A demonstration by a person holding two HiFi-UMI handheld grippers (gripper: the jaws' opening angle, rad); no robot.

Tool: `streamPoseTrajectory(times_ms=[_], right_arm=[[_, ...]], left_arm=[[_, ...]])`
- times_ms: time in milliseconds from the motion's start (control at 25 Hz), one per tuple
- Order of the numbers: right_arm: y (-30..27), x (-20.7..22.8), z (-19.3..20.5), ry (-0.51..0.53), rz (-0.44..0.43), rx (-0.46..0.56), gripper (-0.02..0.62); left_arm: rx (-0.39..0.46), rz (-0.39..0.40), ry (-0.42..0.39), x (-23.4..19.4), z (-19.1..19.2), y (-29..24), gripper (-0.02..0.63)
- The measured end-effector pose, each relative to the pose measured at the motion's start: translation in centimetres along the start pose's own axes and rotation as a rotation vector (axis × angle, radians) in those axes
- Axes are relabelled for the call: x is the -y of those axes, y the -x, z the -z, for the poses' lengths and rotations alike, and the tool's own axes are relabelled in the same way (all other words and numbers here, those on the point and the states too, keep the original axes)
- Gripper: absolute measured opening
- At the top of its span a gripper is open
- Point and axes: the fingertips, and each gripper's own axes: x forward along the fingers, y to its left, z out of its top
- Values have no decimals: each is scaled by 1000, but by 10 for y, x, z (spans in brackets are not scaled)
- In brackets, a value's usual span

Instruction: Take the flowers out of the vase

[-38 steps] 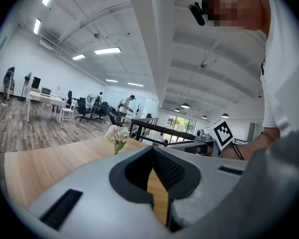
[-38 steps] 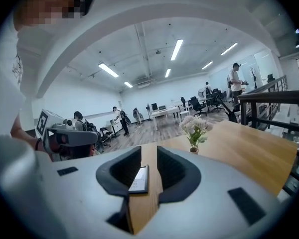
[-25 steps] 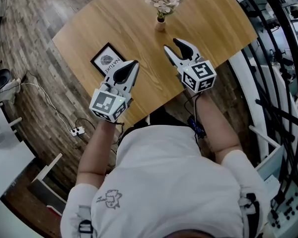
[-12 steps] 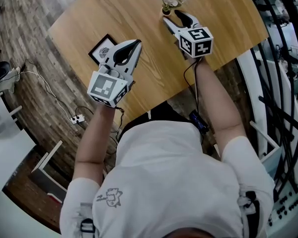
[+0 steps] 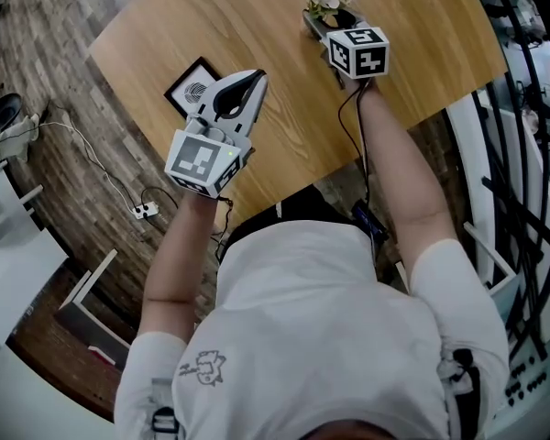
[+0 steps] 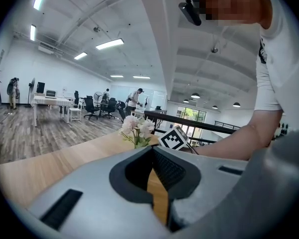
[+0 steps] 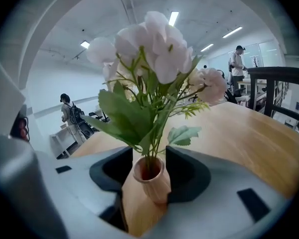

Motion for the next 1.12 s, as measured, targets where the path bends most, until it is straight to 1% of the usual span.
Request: streamPoseTrajectory(times_ms=[200, 280, 320, 480, 720, 880, 1120], right_arm=[[-1, 6, 1, 15, 35, 7, 137], [0, 9, 0, 28, 51, 15, 82], [0, 9, 0, 36, 56, 17, 75], [4, 7, -2, 59, 60, 22, 67], [14, 9, -16, 70, 73, 69, 63], [28, 0, -37, 103, 82, 113, 61], [62, -19, -80, 181, 111, 216, 51]], left_arm=[[-18, -21, 27, -5, 11, 7, 5], [-20, -23, 31, -7, 13, 9, 5], [-21, -22, 33, -7, 13, 10, 5], [-17, -17, 35, -4, 13, 14, 5], [-13, -14, 27, -2, 13, 20, 5], [2, -11, 17, 1, 8, 31, 5], [33, -4, -3, 9, -2, 52, 5]])
